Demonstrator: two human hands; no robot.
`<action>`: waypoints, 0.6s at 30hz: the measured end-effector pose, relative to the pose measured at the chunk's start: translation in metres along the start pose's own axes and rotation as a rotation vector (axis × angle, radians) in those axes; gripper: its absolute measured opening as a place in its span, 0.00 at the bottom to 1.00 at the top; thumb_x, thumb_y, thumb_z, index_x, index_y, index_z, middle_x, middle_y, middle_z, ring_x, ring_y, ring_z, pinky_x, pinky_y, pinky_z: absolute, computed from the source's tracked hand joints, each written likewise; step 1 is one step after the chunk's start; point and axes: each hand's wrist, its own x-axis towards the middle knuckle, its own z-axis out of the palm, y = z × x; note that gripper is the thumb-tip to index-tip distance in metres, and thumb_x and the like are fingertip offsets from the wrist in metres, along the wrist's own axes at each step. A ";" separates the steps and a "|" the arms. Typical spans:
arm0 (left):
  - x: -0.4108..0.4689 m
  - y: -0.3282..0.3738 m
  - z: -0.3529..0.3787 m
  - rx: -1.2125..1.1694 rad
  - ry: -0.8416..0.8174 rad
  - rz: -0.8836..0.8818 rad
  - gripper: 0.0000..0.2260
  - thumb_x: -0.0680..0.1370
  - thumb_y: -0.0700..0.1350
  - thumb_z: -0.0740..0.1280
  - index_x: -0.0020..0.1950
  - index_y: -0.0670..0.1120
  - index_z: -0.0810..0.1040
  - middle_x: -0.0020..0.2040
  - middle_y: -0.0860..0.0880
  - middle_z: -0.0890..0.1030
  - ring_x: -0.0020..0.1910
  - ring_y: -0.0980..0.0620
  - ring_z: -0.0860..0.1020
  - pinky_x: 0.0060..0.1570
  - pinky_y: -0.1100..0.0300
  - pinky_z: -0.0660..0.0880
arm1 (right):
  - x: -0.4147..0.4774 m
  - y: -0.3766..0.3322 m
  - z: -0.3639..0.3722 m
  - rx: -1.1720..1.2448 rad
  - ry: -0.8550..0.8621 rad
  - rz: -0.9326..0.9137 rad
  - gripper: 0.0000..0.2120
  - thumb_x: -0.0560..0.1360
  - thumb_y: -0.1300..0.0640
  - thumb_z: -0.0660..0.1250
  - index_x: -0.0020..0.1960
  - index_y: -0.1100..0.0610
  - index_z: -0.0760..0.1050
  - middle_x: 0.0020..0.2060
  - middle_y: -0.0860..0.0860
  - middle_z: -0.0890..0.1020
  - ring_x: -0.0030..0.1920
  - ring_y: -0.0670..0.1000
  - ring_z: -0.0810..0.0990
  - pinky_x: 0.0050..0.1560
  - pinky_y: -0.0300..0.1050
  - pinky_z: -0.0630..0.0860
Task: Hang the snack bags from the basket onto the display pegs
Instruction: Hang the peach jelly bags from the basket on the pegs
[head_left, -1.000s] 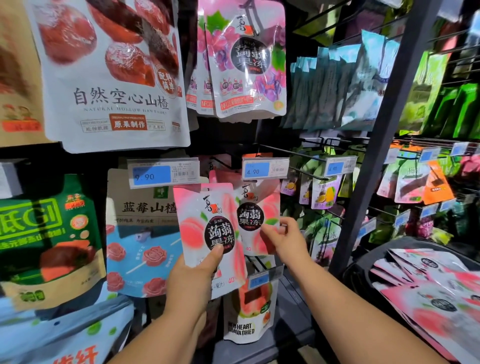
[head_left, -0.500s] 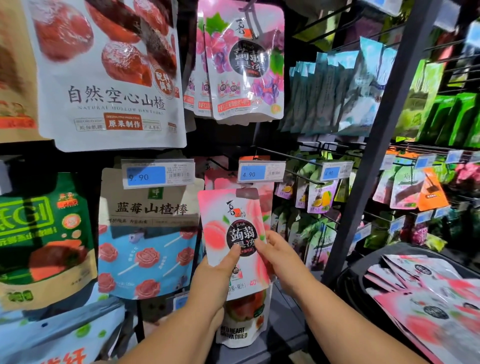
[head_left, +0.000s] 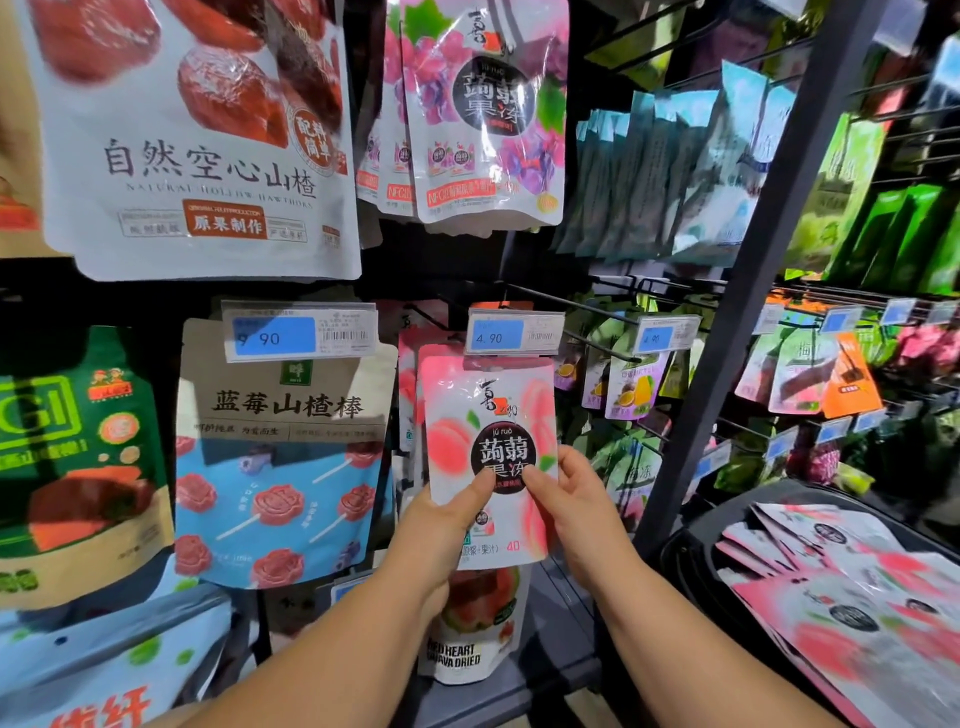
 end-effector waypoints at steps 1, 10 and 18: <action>0.001 0.001 0.001 -0.008 0.002 -0.003 0.11 0.76 0.45 0.71 0.56 0.45 0.81 0.48 0.42 0.86 0.49 0.41 0.84 0.54 0.44 0.79 | 0.001 -0.001 0.001 -0.002 0.007 -0.007 0.12 0.77 0.62 0.69 0.59 0.59 0.73 0.51 0.59 0.85 0.50 0.60 0.85 0.53 0.57 0.80; 0.020 0.004 0.001 0.029 0.019 -0.009 0.13 0.76 0.53 0.71 0.58 0.49 0.80 0.49 0.46 0.86 0.49 0.44 0.85 0.56 0.41 0.79 | 0.016 0.001 0.002 -0.051 0.062 -0.017 0.09 0.79 0.62 0.67 0.58 0.58 0.73 0.49 0.58 0.86 0.48 0.59 0.86 0.51 0.56 0.81; 0.035 0.006 0.001 0.097 0.122 0.052 0.09 0.76 0.54 0.70 0.51 0.51 0.81 0.44 0.48 0.86 0.45 0.45 0.85 0.50 0.45 0.81 | 0.032 0.004 0.007 -0.119 0.086 -0.019 0.06 0.79 0.60 0.67 0.56 0.55 0.74 0.50 0.57 0.86 0.48 0.59 0.86 0.50 0.56 0.82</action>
